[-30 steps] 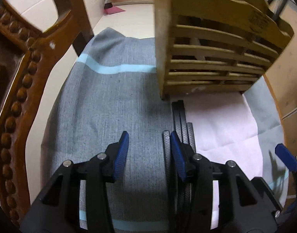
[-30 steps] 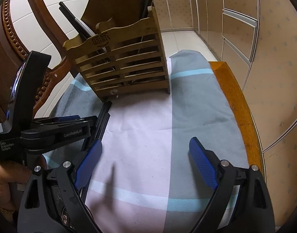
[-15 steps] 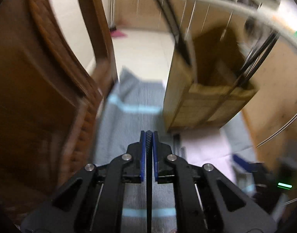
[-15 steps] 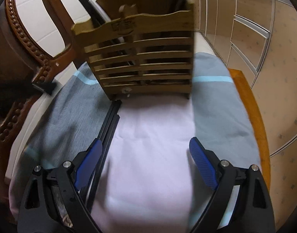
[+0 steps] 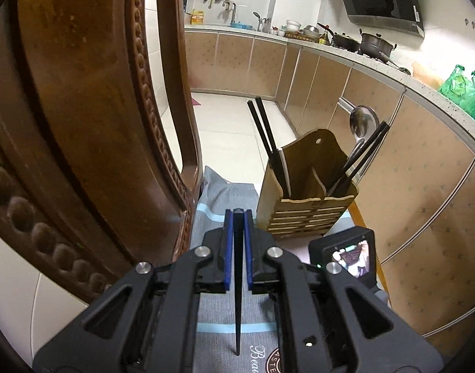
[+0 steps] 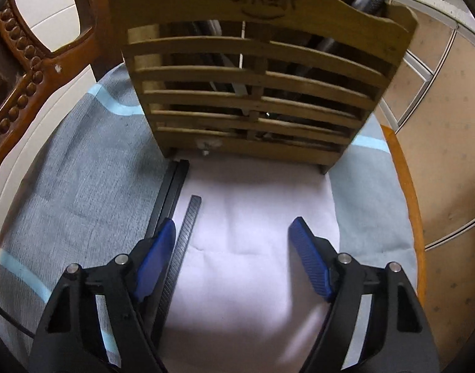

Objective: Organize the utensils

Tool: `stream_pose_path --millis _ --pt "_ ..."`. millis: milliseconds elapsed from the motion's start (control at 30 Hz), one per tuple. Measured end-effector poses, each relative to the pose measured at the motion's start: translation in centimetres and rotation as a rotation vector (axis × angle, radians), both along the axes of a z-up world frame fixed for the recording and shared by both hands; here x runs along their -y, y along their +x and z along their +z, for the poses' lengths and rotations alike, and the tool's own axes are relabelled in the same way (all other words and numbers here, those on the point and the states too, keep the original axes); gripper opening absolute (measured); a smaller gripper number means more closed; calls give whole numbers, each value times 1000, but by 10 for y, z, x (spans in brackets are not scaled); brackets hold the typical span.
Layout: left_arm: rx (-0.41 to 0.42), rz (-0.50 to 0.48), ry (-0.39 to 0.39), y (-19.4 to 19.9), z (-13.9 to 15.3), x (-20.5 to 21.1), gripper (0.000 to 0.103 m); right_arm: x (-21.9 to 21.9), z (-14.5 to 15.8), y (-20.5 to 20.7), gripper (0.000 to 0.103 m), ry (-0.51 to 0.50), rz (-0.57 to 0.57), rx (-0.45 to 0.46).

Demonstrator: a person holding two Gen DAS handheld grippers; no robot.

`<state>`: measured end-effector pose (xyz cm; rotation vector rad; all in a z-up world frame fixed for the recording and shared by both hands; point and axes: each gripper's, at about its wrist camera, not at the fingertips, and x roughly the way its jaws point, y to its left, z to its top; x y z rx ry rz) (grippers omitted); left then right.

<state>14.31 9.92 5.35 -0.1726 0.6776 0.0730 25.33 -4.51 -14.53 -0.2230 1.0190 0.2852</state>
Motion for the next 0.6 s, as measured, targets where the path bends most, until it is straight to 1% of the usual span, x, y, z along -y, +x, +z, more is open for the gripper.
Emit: stream_pose_path --millis 100,133,167,233,300,400,433,533,600 --pt "8 3 10 -3 -2 -3 6 -13 3 7 51 6 6 -8" --pt "12 2 9 -4 -1 -4 6 -18 4 8 35 8 22 -17" --pt "15 0 2 -5 1 -6 6 -24 5 9 12 16 40 -32" --pt "21 -1 0 -6 2 -7 6 -30 7 8 9 19 49 -51" --pt "20 -10 18 -8 4 -6 6 -30 9 6 8 34 55 -57" --pt "22 -20 28 -13 8 -6 6 -13 25 -3 8 101 44 -44" --pt "26 -25 31 -16 11 -6 6 -4 36 -8 8 144 43 -33" --pt "39 -36 27 -22 18 -6 6 23 79 -32 8 230 50 39" --pt "39 -51 26 -25 21 -2 6 47 113 -57 8 280 59 96"
